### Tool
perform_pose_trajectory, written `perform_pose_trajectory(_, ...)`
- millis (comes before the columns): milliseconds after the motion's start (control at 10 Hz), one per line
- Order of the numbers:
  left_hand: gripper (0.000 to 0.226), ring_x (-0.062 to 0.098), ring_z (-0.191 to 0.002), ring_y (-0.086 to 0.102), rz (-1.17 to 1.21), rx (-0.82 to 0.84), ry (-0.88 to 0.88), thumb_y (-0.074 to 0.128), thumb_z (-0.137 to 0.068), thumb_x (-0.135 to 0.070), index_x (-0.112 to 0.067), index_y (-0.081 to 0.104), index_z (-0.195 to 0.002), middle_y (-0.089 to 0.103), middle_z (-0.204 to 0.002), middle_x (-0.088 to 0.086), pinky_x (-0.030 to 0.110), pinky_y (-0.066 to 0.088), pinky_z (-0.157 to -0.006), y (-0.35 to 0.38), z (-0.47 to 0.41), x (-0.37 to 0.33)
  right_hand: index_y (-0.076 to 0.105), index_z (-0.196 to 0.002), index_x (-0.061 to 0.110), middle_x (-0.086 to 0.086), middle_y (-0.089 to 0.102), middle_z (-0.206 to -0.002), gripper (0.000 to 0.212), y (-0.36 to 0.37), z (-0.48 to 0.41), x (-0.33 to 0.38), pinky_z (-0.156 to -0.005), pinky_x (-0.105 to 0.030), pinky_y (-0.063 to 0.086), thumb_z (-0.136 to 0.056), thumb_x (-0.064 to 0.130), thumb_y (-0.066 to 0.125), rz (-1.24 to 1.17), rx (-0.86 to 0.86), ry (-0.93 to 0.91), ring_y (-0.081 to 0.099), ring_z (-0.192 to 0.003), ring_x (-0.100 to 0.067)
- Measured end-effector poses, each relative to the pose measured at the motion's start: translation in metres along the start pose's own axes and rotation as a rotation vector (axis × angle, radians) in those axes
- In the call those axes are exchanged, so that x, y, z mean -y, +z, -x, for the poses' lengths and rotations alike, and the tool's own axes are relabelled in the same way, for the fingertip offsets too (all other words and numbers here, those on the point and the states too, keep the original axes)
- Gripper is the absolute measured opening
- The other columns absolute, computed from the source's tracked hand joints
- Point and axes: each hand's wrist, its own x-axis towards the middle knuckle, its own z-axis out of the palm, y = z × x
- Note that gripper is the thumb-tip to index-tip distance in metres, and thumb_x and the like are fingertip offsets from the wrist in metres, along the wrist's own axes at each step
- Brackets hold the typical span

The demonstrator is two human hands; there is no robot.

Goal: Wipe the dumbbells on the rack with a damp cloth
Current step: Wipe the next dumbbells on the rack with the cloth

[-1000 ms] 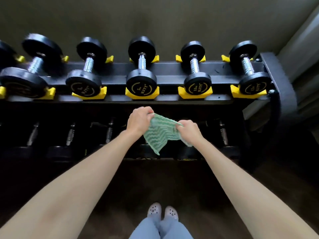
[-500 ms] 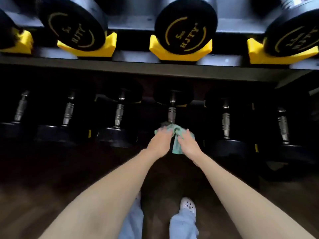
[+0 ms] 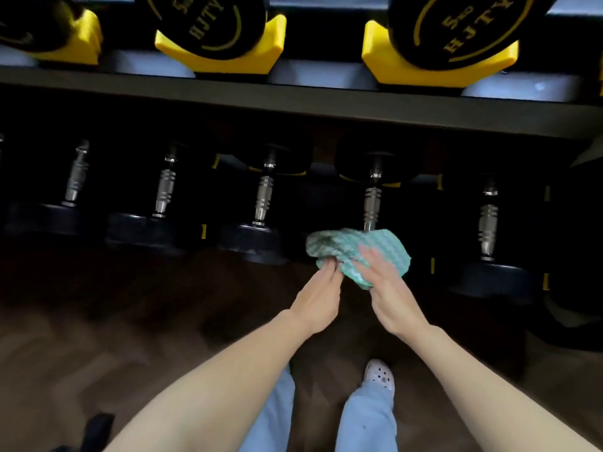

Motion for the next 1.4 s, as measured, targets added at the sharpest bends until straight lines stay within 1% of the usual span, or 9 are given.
perform_pose_trajectory(200,0.059,0.025,-0.146,-0.006,0.035,0.034,-0.077,0.033,-0.097,-0.002,-0.009,0.007,-0.150,-0.006,-0.157,0.013,0.029,-0.007,-0.116,0.001,-0.011,-0.051,0.048,-0.135,0.011,-0.006,0.054,-0.130,0.046,-0.005,0.021,-0.030,-0.095,-0.031,0.044,-0.094,-0.002,0.035,-0.102,-0.310,0.344,0.051,-0.116,-0.020)
perform_pose_trajectory(300,0.065,0.026,-0.145,-0.010,-0.025,0.058,0.050,0.034,-0.093,0.007,-0.002,0.000,-0.148,-0.009,-0.157,0.013,0.028,-0.017,-0.111,0.005,-0.020,-0.070,0.063,-0.099,0.013,-0.006,0.058,-0.089,0.029,-0.012,0.021,-0.033,-0.063,-0.020,0.036,-0.094,0.000,0.038,-0.397,-0.300,0.548,0.049,-0.088,-0.019)
perform_pose_trajectory(500,0.037,0.031,-0.112,0.058,-0.075,0.036,0.152,0.036,-0.093,-0.012,0.000,0.062,-0.115,0.062,-0.119,0.018,0.034,0.045,-0.092,-0.035,-0.020,-0.026,0.055,-0.128,0.003,-0.008,0.052,-0.132,0.041,-0.012,0.020,0.008,-0.099,-0.020,0.036,-0.091,-0.009,0.041,-0.671,-0.392,0.578,0.044,-0.128,-0.019)
perform_pose_trajectory(600,0.021,0.029,-0.066,0.069,-0.171,0.014,0.195,0.052,-0.059,0.001,-0.002,0.071,-0.068,0.069,-0.071,0.014,0.032,0.056,-0.048,-0.069,-0.011,0.019,0.065,-0.116,0.005,-0.014,0.055,-0.131,0.045,0.002,0.010,0.031,-0.104,-0.026,0.035,-0.085,-0.014,0.038,-0.539,-0.409,0.517,0.044,-0.130,-0.023)
perform_pose_trajectory(700,0.009,0.027,-0.058,0.067,-0.278,0.016,0.181,0.057,-0.052,-0.004,-0.006,0.065,-0.055,0.064,-0.063,0.009,0.028,0.052,-0.041,-0.091,-0.002,0.054,0.061,-0.121,0.004,-0.012,0.057,-0.129,0.051,0.030,-0.017,0.069,-0.101,-0.017,0.033,-0.081,-0.017,0.036,-0.511,-0.220,0.444,0.047,-0.127,-0.021)
perform_pose_trajectory(900,0.022,0.030,-0.108,0.057,-0.175,-0.006,-0.107,0.049,-0.092,-0.003,0.002,0.062,-0.109,0.057,-0.118,0.015,0.039,0.049,-0.088,-0.119,0.031,0.133,0.017,-0.149,0.008,-0.011,0.021,-0.154,0.057,0.104,-0.082,0.143,-0.109,-0.018,0.019,-0.095,-0.006,0.030,-0.388,-0.138,0.399,0.022,-0.141,-0.022)
perform_pose_trajectory(1000,0.029,0.035,-0.101,0.062,-0.041,-0.147,-0.241,0.051,-0.086,0.008,0.003,0.061,-0.112,0.061,-0.113,0.022,0.035,0.049,-0.080,-0.123,0.051,0.147,0.005,-0.150,0.011,-0.005,-0.018,-0.155,0.066,0.123,-0.081,0.161,-0.108,-0.011,-0.007,-0.093,-0.012,0.030,-0.210,-0.155,0.259,-0.013,-0.145,-0.018)
perform_pose_trajectory(1200,0.030,0.024,-0.069,0.053,0.298,-0.186,-0.666,0.035,-0.085,0.012,-0.005,0.058,-0.089,0.057,-0.073,0.008,0.026,0.036,-0.056,-0.113,0.065,0.164,0.018,-0.148,0.003,-0.011,0.004,-0.158,0.057,0.134,-0.124,0.190,-0.117,-0.027,-0.003,-0.093,-0.004,0.033,0.109,0.106,-0.046,-0.002,-0.147,-0.022)
perform_pose_trajectory(1400,0.033,0.012,-0.052,0.034,0.430,-0.265,-0.691,0.045,-0.087,0.008,-0.004,0.044,-0.056,0.041,-0.055,0.004,0.016,0.030,-0.046,-0.103,0.069,0.159,0.031,-0.143,0.003,-0.008,0.006,-0.158,0.056,0.118,-0.106,0.165,-0.112,-0.023,-0.012,-0.090,-0.009,0.040,0.282,0.085,-0.240,-0.004,-0.147,-0.022)
